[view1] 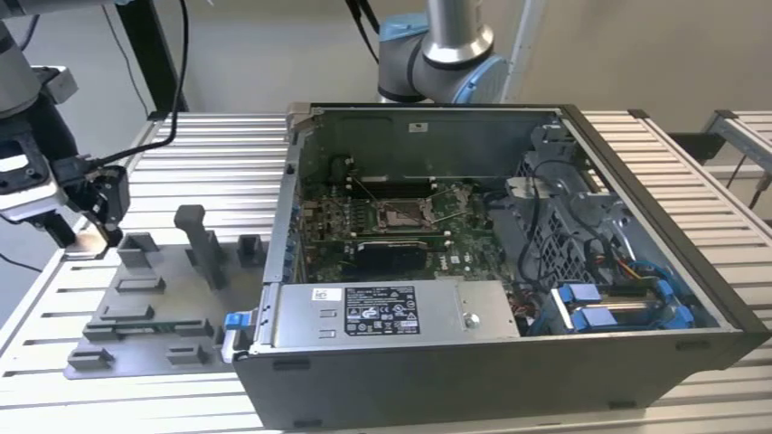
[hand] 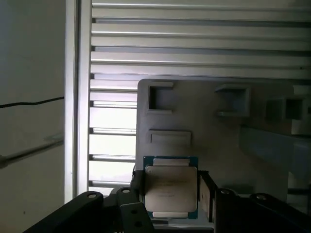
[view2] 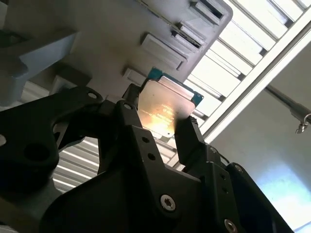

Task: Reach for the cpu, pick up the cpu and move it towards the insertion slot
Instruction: 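Pick up the cpu and move it towards the insertion slot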

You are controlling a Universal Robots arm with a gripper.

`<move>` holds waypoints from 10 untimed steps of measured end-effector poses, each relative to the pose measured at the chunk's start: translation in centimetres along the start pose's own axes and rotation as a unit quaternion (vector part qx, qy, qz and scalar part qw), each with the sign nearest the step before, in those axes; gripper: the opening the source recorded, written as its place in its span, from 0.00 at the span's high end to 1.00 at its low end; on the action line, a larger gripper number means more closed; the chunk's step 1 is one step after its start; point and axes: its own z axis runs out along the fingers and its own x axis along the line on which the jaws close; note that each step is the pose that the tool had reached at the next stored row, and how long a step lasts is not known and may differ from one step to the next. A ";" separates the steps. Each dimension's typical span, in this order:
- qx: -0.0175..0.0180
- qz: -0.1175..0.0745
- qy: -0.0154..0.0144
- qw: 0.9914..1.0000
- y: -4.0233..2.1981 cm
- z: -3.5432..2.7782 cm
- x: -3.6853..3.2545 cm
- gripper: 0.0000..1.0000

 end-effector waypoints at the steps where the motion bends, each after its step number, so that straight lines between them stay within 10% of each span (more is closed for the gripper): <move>1: 0.000 0.000 0.000 1.000 0.00 -0.13 0.00 1.00; 10: 0.000 0.000 0.000 1.000 0.02 -0.81 0.01 1.00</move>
